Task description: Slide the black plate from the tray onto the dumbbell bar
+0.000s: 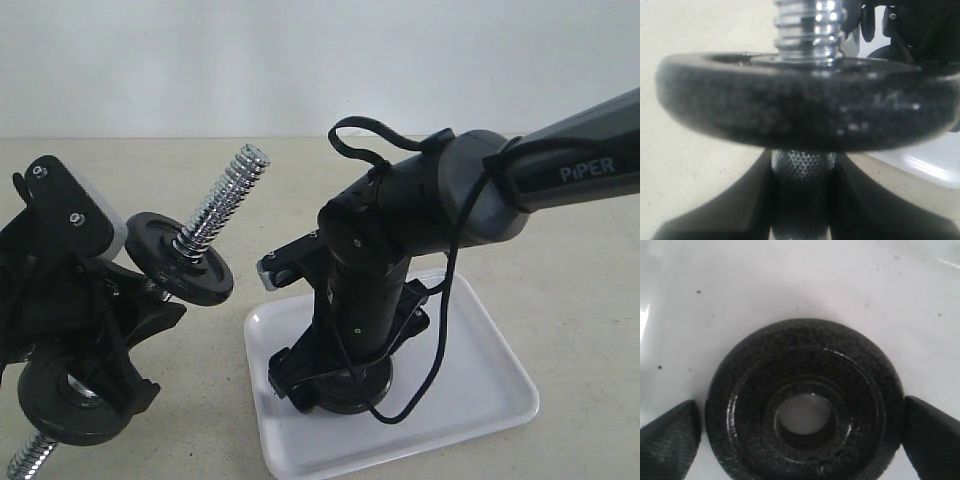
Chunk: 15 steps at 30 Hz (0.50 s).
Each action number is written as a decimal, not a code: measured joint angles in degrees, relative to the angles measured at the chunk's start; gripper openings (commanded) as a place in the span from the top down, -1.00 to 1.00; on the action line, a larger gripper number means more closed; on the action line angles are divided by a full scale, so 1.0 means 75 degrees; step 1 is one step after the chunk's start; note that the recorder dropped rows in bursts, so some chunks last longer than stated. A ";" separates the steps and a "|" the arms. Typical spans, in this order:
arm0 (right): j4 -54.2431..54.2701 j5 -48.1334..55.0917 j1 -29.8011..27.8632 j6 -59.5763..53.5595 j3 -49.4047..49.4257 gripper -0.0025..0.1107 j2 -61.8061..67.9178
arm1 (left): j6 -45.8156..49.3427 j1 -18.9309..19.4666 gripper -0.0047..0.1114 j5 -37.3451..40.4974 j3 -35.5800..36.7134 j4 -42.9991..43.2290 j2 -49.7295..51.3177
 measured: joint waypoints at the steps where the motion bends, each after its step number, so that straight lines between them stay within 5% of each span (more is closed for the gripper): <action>1: 0.0013 0.0000 0.0000 0.0000 0.0000 -0.51 0.0000 | 0.0000 0.0000 0.84 0.0000 0.0000 0.0000 0.0000; 6: 0.0031 -0.0014 0.0000 -0.0016 -0.0027 0.96 0.0000 | 0.0000 0.0000 0.84 0.0000 0.0000 0.0000 0.0000; 15: 0.0031 0.0001 0.0000 -0.0003 -0.0041 0.96 0.0017 | 0.0000 0.0000 0.84 0.0014 0.0000 0.0000 0.0000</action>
